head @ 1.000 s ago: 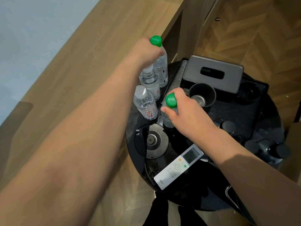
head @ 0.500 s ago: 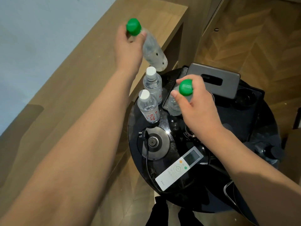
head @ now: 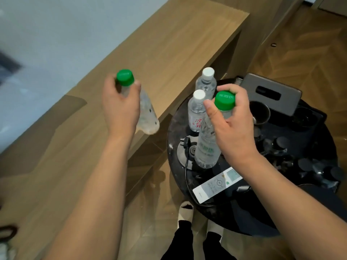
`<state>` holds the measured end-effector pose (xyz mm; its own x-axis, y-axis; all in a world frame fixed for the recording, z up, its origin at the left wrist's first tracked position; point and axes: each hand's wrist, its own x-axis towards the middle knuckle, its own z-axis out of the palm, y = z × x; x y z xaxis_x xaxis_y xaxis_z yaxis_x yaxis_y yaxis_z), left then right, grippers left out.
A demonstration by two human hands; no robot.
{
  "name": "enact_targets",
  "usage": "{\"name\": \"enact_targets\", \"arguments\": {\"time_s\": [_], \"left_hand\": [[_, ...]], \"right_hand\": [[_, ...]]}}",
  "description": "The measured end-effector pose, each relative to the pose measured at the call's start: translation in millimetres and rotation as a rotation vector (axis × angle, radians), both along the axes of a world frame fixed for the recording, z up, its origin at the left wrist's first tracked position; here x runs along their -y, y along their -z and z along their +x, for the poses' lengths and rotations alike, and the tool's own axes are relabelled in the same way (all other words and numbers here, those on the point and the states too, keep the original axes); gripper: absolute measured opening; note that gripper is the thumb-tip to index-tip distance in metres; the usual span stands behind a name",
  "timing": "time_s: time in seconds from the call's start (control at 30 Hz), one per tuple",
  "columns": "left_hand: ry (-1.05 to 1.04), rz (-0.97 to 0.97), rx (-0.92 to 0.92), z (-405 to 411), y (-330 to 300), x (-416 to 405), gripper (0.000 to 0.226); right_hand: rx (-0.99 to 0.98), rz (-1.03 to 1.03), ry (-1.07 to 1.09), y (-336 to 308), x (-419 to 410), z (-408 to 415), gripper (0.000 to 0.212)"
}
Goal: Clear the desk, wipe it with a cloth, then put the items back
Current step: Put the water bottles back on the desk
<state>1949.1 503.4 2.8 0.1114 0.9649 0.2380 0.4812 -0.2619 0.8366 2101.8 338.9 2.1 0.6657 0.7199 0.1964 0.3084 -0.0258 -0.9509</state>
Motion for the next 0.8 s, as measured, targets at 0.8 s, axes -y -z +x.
{"name": "enact_targets", "arguments": {"time_s": [0.8], "left_hand": [[-0.876,-0.07,-0.091,-294.6,-74.0,206.7,0.035]], "right_hand": [[-0.081,-0.05,-0.954,-48.4,-24.3,-289.0,0.023]]}}
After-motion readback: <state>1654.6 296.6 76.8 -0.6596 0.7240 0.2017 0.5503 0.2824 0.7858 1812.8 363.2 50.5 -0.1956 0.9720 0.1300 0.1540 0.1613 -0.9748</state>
